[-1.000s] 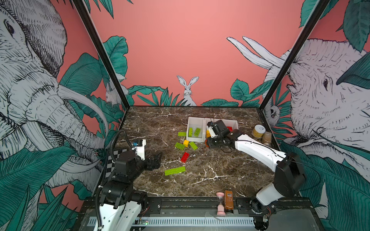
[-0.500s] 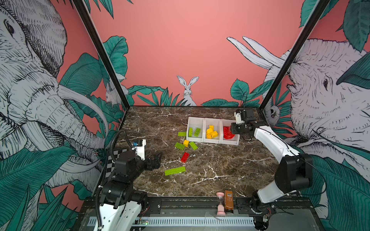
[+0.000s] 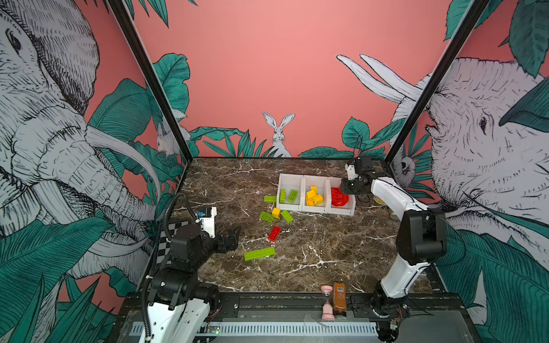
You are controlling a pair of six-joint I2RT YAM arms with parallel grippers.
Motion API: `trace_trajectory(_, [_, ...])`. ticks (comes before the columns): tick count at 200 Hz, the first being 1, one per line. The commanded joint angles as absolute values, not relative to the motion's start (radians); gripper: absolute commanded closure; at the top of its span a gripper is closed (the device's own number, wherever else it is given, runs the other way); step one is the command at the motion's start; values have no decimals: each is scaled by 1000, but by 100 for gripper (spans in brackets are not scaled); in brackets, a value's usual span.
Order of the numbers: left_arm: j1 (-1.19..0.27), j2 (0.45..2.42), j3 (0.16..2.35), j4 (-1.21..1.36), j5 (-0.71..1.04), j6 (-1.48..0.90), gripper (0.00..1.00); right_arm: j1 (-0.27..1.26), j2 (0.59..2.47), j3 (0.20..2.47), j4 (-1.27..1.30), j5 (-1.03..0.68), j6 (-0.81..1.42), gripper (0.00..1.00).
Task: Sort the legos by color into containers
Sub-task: 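Carry the red brick to the red compartment and release, then move the right gripper down to the red 2x4 brick in the pile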
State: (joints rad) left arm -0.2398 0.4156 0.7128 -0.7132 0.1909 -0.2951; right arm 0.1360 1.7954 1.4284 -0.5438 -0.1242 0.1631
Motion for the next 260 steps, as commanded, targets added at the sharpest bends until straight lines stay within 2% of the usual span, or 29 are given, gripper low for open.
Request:
trace_trajectory(1, [-244,408,724,-719,194,-290,1,133,1833,1485,-541,-124,148,69])
trace_trajectory(17, [-244,404,724,-718,192,-290,1,132,1859,1528,-563,-111,142,64])
trace_trajectory(55, [-244,406,723,-714,199,-288,1,132,1850,1557,-623,-92,138,39])
trace_trajectory(72, [-244,409,723,-715,204,-287,1,132,1793,1513,-620,-98,152,35])
trace_trajectory(108, [-244,410,724,-713,205,-288,1,187,1610,1348,-600,-191,255,33])
trace_trajectory(137, [-244,404,724,-715,192,-289,1,394,1424,1158,-523,-160,385,32])
trace_trajectory(165, [-244,403,724,-719,187,-291,1,625,1367,1042,-401,-99,534,32])
trace_trajectory(209, [-244,411,725,-719,192,-290,1,878,1518,1100,-384,-13,602,31])
trace_trajectory(260, [-243,399,724,-720,183,-291,1,952,1733,1225,-323,-72,616,31])
